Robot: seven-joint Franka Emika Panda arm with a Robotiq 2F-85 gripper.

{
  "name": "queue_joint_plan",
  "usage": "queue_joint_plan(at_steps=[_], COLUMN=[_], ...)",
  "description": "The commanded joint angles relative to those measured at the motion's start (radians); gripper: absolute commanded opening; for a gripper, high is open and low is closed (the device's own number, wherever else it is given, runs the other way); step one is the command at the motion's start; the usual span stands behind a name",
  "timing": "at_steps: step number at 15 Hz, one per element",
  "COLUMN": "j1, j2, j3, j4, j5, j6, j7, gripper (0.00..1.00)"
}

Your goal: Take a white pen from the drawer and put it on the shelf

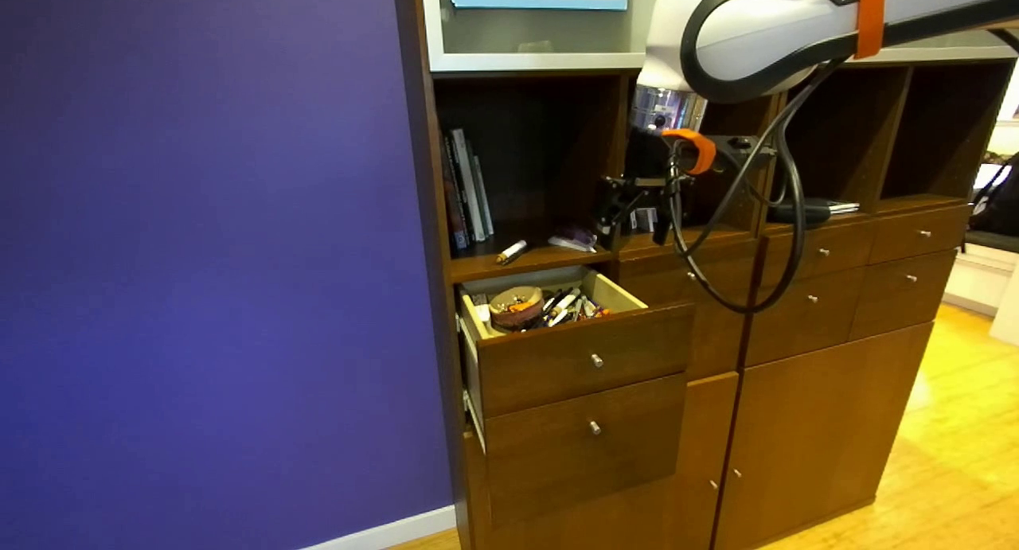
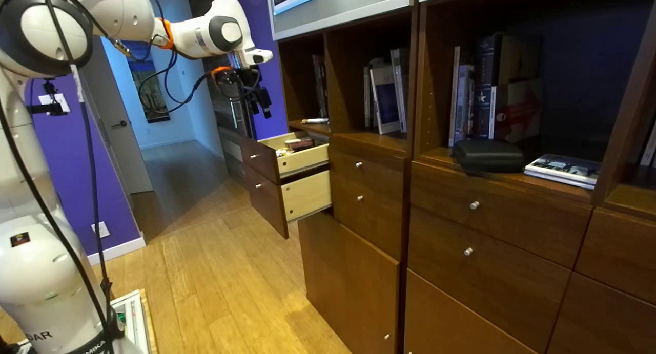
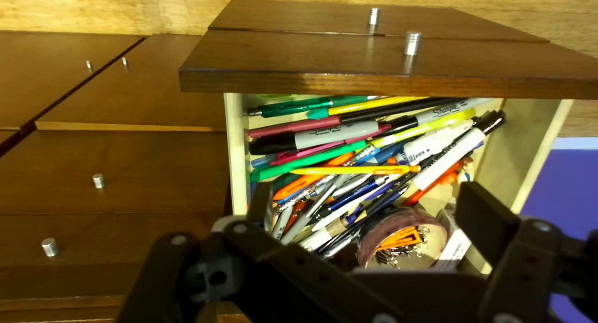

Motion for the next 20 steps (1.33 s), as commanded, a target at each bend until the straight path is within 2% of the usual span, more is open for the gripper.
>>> queue_joint_plan(at_steps=[1, 2, 6, 8, 11, 18, 20], j1=[0.013, 0.013, 0.028, 0.036, 0.042, 0.081, 0.097], j2=[0.002, 0.002, 0.109, 0.164, 0.242, 0.381, 0.405], j3=[-0.012, -0.012, -0.021, -0.03, -0.052, -0.126, -0.145], j4=[0.005, 0.005, 0.094, 0.133, 0.183, 0.269, 0.28], j5=[0.0, 0.0, -0.03, -0.011, 0.038, 0.007, -0.005], j6=[-0.004, -0.004, 0.0, 0.017, 0.086, 0.216, 0.241], j7=[0.0, 0.0, 0.222, 0.305, 0.406, 0.625, 0.672], gripper=[1.0, 1.0, 1.0, 1.0, 1.0, 1.0, 0.87])
